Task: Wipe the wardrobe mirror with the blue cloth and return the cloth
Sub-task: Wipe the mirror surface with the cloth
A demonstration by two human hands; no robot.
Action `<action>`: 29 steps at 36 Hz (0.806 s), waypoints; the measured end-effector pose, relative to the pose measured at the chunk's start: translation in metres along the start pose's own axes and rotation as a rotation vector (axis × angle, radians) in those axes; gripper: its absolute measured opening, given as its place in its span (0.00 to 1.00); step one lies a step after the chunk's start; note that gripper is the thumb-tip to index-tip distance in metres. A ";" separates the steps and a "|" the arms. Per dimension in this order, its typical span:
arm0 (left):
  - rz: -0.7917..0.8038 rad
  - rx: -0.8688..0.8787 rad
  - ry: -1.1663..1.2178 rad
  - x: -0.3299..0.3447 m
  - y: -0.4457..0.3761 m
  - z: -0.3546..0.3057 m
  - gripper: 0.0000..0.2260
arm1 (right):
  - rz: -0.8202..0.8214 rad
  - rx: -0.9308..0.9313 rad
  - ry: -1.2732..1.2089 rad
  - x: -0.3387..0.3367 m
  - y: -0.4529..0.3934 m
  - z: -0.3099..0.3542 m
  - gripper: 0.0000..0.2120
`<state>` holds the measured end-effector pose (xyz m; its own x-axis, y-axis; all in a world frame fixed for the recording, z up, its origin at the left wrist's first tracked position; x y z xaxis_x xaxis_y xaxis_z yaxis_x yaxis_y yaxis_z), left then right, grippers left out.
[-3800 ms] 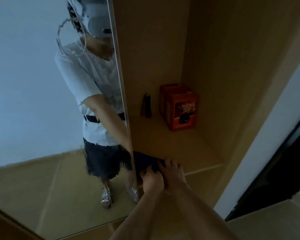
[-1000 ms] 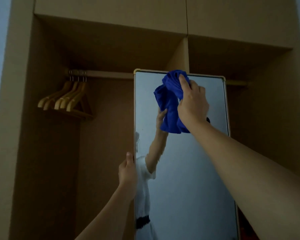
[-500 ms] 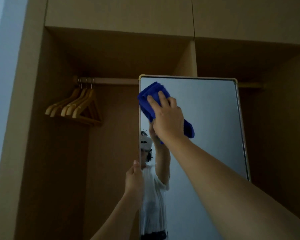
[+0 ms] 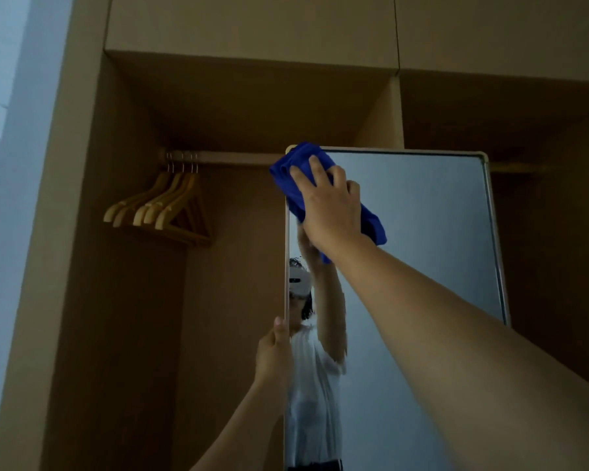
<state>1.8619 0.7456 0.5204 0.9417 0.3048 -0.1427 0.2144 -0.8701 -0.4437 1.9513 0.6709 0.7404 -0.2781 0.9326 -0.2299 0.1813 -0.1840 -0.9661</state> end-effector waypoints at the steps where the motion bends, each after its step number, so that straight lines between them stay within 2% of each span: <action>1: -0.002 0.010 -0.003 0.000 0.000 -0.001 0.22 | 0.010 0.009 0.009 0.000 -0.005 0.000 0.38; 6: 0.019 0.027 -0.042 -0.001 0.003 -0.002 0.25 | 0.052 0.040 0.013 -0.002 -0.015 0.004 0.40; 10: 0.006 0.044 -0.051 -0.001 0.003 -0.001 0.21 | -0.051 0.025 -0.060 -0.009 -0.003 0.011 0.30; 14: -0.024 0.025 -0.026 0.000 0.006 -0.003 0.23 | -0.077 -0.002 -0.130 -0.002 0.037 0.015 0.24; 20: -0.080 0.058 -0.036 -0.001 0.008 -0.006 0.22 | -0.015 -0.054 -0.146 0.006 0.066 0.010 0.27; 29: -0.042 0.045 -0.017 0.001 0.008 -0.003 0.23 | 0.060 -0.035 -0.055 -0.014 0.004 0.007 0.33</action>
<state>1.8650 0.7374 0.5190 0.9277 0.3471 -0.1378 0.2410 -0.8383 -0.4891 1.9492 0.6547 0.7394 -0.3166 0.9017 -0.2943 0.2317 -0.2274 -0.9458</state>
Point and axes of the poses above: each hand's wrist, its own y-axis away from the middle knuckle, its own x-axis out of the palm, z = x × y, the point moved 6 cm from there along -y, towards the middle knuckle, and after that the axes turned 15 degrees about -y, right-handed, at the moved point
